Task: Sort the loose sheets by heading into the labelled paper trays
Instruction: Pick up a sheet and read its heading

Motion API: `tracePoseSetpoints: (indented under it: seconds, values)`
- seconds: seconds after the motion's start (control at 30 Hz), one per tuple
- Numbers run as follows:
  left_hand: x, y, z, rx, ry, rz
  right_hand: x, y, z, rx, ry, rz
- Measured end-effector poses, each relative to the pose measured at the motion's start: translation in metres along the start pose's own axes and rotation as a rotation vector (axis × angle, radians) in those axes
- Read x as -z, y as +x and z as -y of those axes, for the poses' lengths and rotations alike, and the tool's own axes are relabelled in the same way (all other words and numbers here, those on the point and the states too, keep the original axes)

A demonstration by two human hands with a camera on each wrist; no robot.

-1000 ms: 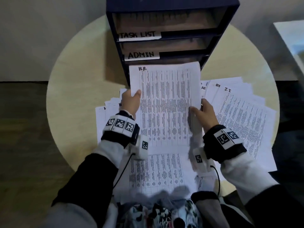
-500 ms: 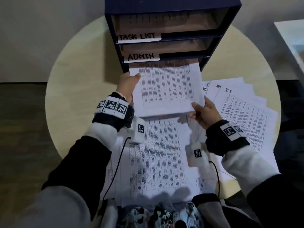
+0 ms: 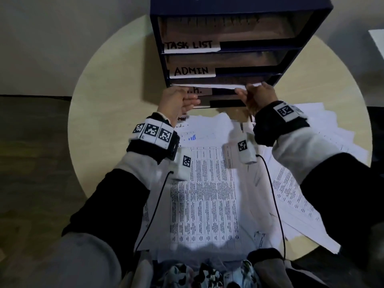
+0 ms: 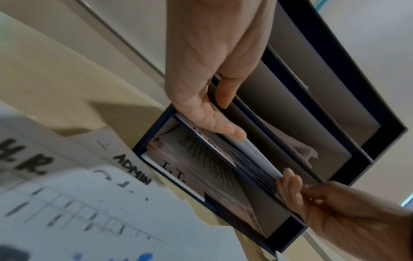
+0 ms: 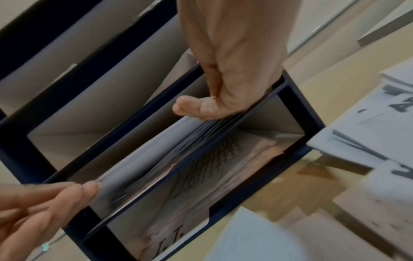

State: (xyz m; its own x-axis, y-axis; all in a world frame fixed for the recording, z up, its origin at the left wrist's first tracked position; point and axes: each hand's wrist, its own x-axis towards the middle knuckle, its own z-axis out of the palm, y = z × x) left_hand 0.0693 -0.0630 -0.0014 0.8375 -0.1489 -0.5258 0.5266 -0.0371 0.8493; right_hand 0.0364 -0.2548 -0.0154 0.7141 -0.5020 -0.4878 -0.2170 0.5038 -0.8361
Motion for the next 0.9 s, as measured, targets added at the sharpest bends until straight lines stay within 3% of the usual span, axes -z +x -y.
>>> tracePoseSetpoints:
  seconds: [0.33, 0.43, 0.67, 0.8, 0.9]
  values:
    - [-0.015, 0.037, -0.006, 0.021, 0.264, -0.011, -0.01, 0.007, -0.01, 0.079, -0.218, -0.164]
    - [-0.014, 0.042, -0.009, 0.019, 0.342, 0.008, -0.019, 0.004, -0.012, 0.029, -0.367, -0.104]
    - [-0.01, 0.035, -0.006, -0.081, 0.382, 0.019, -0.017, -0.004, 0.003, -0.016, -0.348, 0.001]
    - [0.008, 0.016, 0.0, -0.114, 0.386, 0.124, 0.001, -0.014, -0.009, 0.054, -0.44, 0.047]
    - [0.024, 0.001, 0.014, -0.05, 0.432, 0.218, 0.012, -0.035, -0.025, 0.046, -0.658, 0.15]
